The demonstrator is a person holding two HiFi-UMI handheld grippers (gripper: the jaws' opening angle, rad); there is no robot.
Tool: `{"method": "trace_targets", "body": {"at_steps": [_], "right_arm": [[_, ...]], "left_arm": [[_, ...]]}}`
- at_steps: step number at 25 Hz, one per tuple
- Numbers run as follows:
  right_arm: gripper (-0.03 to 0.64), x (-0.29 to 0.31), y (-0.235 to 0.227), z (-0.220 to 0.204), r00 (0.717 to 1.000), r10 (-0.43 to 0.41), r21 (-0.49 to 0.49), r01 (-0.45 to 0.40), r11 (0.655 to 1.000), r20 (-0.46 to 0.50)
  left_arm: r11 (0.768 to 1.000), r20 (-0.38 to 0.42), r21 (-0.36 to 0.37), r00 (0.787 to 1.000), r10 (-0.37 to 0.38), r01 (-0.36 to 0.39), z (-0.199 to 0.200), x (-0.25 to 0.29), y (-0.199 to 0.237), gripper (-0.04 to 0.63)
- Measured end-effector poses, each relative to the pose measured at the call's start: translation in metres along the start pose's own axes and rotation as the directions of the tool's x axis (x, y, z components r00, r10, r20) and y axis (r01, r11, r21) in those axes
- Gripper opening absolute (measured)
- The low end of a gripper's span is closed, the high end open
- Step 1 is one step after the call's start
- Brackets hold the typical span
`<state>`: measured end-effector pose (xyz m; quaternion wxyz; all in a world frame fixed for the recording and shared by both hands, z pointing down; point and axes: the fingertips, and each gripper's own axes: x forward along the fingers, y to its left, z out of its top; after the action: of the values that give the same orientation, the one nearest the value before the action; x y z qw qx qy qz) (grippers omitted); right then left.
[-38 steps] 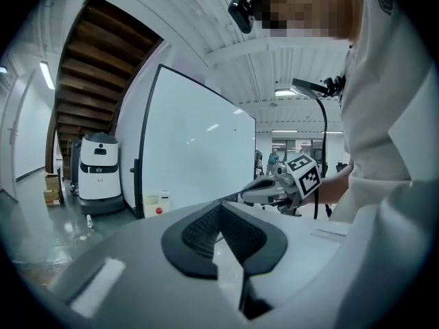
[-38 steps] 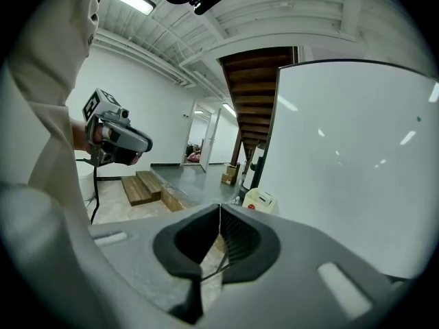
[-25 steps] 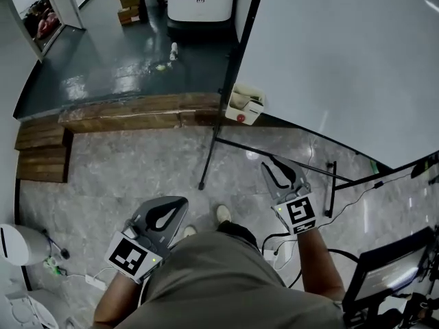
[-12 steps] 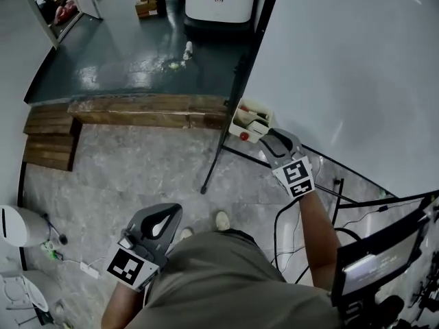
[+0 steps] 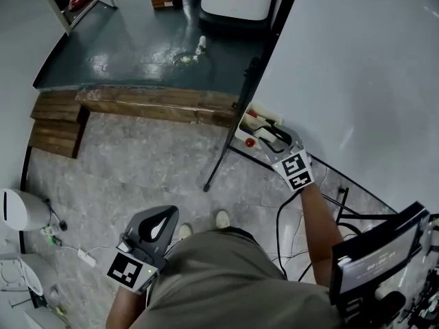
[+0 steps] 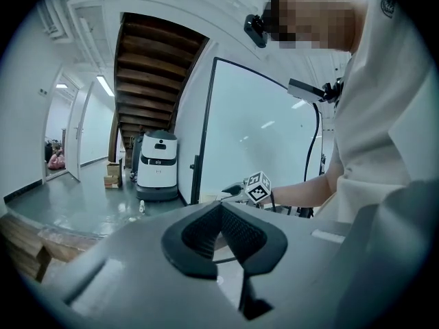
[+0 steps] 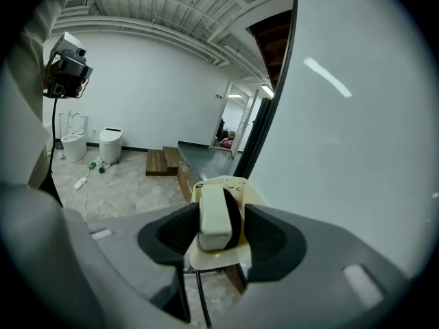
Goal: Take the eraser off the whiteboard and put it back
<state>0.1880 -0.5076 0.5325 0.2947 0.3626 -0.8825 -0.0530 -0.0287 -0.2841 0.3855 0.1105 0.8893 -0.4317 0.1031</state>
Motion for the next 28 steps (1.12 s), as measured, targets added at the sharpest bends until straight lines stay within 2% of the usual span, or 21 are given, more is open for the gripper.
{"method": "trace_targets", "body": {"at_steps": [8,18,24,28], "right_arm": [[0.189,-0.001,0.01,-0.003,1.0,0.02,-0.011,-0.02,1.0,-0.011],[0.167,-0.002,0.003,-0.003,0.999,0.027,0.009,-0.026,1.0,-0.028],[0.164,-0.009,-0.013,0.002,0.999,0.0,0.017,0.0,1.0,-0.034],[0.164,-0.024,-0.006,0.022,0.999,-0.035,-0.007,0.035,0.999,-0.033]], "left_arm": [[1.0,-0.003,-0.006,1.0,0.015,-0.015,0.0,-0.004,0.003,0.006],[1.0,0.003,0.003,1.0,-0.003,0.003,0.0,0.003,0.007,0.006],[1.0,0.01,0.003,1.0,-0.019,0.019,0.002,0.004,0.013,0.006],[0.999,0.02,0.007,0.999,-0.039,0.039,-0.001,-0.017,0.019,0.006]]}}
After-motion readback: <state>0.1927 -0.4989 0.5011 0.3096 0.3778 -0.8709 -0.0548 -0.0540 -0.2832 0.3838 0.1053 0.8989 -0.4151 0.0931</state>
